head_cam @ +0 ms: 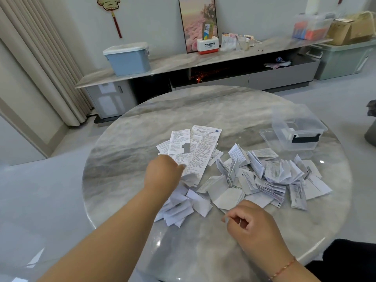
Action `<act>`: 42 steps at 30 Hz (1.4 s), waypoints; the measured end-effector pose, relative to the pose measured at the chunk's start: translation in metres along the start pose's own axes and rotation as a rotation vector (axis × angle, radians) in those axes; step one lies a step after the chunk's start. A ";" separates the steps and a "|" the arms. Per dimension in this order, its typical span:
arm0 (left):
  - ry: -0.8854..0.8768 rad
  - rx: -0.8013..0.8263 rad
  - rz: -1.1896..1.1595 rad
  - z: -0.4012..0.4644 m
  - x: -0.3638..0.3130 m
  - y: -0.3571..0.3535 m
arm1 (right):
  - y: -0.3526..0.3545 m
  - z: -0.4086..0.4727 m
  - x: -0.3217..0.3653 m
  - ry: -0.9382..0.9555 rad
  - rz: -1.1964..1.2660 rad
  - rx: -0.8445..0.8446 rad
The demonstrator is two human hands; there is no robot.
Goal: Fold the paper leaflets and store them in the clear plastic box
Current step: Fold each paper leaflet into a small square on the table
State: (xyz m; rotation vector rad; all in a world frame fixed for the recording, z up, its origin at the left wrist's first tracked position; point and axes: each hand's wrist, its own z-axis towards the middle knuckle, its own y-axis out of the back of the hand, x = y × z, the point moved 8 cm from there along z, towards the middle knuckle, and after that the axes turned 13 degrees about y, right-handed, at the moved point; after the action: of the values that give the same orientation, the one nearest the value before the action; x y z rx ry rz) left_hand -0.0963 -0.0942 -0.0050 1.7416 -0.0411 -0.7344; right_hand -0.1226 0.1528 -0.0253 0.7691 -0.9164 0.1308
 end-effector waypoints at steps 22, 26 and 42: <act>-0.269 -0.205 0.231 0.103 -0.035 0.000 | -0.019 0.014 -0.012 0.048 0.000 -0.001; -0.546 -0.459 0.105 0.037 -0.045 0.043 | -0.011 0.014 -0.005 0.039 0.007 -0.030; -0.839 -0.062 0.041 -0.216 0.032 -0.023 | -0.011 -0.038 0.006 0.059 0.019 0.462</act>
State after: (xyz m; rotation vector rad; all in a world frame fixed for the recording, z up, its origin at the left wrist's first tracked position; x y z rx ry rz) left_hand 0.0273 0.0867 -0.0151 1.2638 -0.6132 -1.3705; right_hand -0.0891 0.1680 -0.0401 1.1767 -0.8463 0.3890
